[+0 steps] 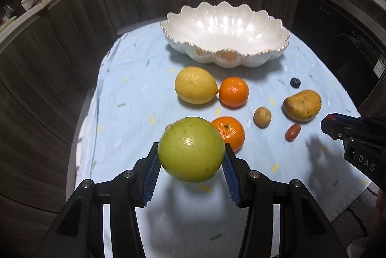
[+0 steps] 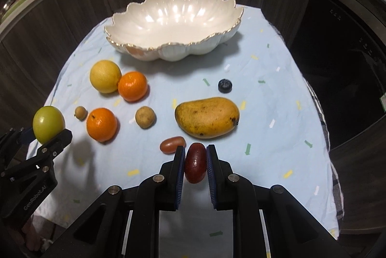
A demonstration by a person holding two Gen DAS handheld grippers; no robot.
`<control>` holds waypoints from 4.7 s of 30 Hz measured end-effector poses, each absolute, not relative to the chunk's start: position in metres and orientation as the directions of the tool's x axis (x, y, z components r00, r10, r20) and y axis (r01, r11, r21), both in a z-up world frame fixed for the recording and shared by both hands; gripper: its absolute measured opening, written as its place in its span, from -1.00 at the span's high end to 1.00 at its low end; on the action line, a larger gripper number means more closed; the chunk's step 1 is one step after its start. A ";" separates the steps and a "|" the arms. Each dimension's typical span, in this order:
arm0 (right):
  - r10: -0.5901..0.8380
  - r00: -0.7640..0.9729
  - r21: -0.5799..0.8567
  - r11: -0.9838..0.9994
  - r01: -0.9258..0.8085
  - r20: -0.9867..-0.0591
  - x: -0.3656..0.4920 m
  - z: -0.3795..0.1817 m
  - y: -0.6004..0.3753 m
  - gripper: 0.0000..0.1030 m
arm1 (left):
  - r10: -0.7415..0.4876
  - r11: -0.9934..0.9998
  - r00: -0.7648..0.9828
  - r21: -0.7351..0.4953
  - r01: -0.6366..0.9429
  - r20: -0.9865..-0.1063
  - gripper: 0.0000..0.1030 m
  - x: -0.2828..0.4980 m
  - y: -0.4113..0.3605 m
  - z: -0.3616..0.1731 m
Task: Organize fruits
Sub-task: 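Lift the green fruit with the left tool while the right tool carries the red date over the bowl, then open both tools to drop the green fruit and red date into the bowl, then withdraw both open tools from the bowl back toward the remaining fruits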
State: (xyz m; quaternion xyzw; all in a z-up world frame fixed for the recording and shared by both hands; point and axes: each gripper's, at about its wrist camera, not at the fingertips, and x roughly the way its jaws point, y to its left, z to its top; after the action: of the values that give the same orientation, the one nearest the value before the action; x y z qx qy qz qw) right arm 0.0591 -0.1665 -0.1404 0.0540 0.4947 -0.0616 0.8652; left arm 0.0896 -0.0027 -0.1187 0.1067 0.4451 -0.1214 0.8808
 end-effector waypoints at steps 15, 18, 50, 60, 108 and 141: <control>-0.036 0.571 0.061 0.987 0.149 -0.820 0.064 -0.111 -0.174 0.63 | -0.128 0.954 0.597 0.065 0.291 -0.792 0.06 0.099 -0.012 -0.086; -0.035 0.578 0.066 0.986 0.154 -0.815 0.067 -0.106 -0.178 0.63 | -0.137 0.954 0.604 0.059 0.294 -0.785 0.06 0.104 -0.016 -0.080; -0.001 0.645 0.108 0.986 0.130 -0.764 0.169 -0.064 -0.217 0.63 | -0.208 0.950 0.644 0.004 0.312 -0.736 0.06 0.199 -0.049 -0.043; -0.009 0.645 0.092 0.988 0.123 -0.764 0.205 -0.069 -0.225 0.63 | -0.213 0.949 0.628 -0.005 0.316 -0.749 0.06 0.231 -0.057 -0.050; -0.079 0.591 0.005 0.990 0.139 -0.803 0.255 -0.118 -0.233 -0.33 | -0.151 0.942 0.572 0.057 0.329 -0.806 -0.60 0.277 -0.067 -0.101; -0.083 0.654 0.026 0.987 0.155 -0.752 0.202 -0.089 -0.225 -0.46 | -0.092 0.964 0.645 0.095 0.250 -0.759 -0.75 0.226 -0.055 -0.072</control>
State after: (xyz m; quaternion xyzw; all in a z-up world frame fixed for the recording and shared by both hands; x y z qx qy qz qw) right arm 0.2020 -0.2251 -0.0894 0.0439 0.4107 -0.0657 0.9083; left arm 0.2256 -0.0549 -0.0718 0.0958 0.4106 -0.0948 0.9018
